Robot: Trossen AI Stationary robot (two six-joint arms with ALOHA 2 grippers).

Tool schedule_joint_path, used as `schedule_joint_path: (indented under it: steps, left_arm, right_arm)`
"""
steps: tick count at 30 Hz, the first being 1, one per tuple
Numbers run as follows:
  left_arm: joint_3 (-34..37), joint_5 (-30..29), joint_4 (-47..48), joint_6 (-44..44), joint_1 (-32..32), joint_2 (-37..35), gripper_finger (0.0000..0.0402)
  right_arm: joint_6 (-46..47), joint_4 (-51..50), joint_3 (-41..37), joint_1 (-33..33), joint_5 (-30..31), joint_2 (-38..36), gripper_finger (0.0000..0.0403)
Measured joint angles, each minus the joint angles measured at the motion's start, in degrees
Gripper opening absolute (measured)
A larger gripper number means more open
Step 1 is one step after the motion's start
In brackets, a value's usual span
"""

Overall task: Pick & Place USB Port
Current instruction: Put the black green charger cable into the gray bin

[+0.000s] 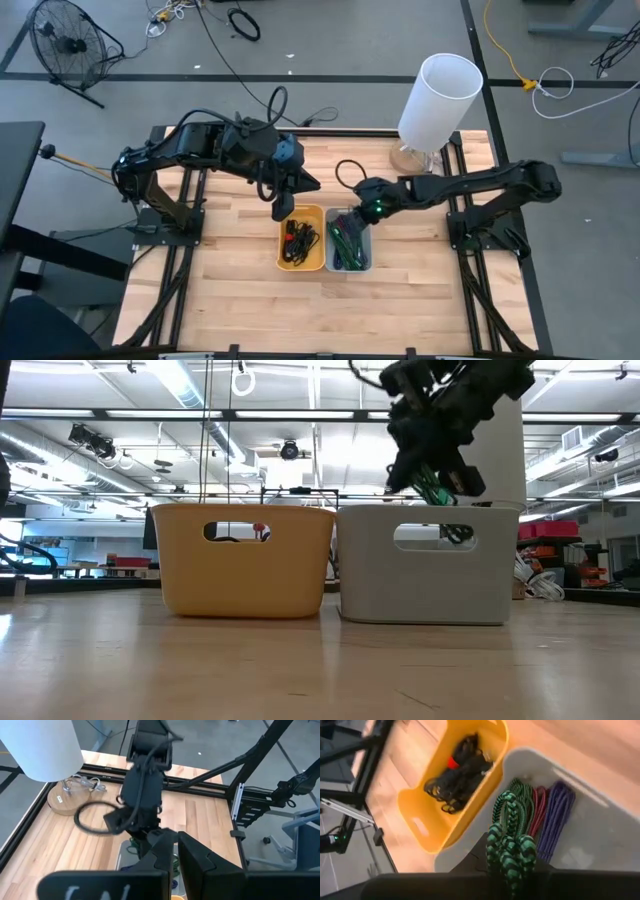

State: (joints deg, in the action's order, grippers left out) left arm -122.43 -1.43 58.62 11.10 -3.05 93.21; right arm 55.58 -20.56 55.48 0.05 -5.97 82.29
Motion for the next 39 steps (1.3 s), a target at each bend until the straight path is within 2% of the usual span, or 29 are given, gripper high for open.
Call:
schedule_joint_path:
  steps: [8, 17, 27, 32, 39]
  left_arm:
    - [0.00, 0.02, -0.05, -0.42, 0.00, 0.00, 0.0028]
    - [0.02, 0.02, -0.54, -0.42, -0.01, 0.02, 0.0028]
    - [0.02, 0.02, -0.58, -0.42, -0.02, 0.02, 0.0028]
    - [0.02, 0.02, -0.58, -0.66, -0.02, 0.02, 0.0028]
    - [0.02, 0.02, -0.84, -1.29, -0.02, 0.02, 0.0028]
  right_arm:
    - [1.48, 0.25, -0.02, 0.02, -4.22, 5.37, 0.0010]
    - [1.05, 2.03, -0.02, 0.02, -3.73, 9.36, 0.0032]
    - [-0.31, 3.57, -0.02, 0.20, -2.46, 10.28, 0.0042]
    - [-0.62, 4.52, 0.00, 0.20, -1.43, 10.26, 0.0078]
    - [-1.64, 4.48, 0.00, 0.20, -0.47, 10.26, 0.0164]
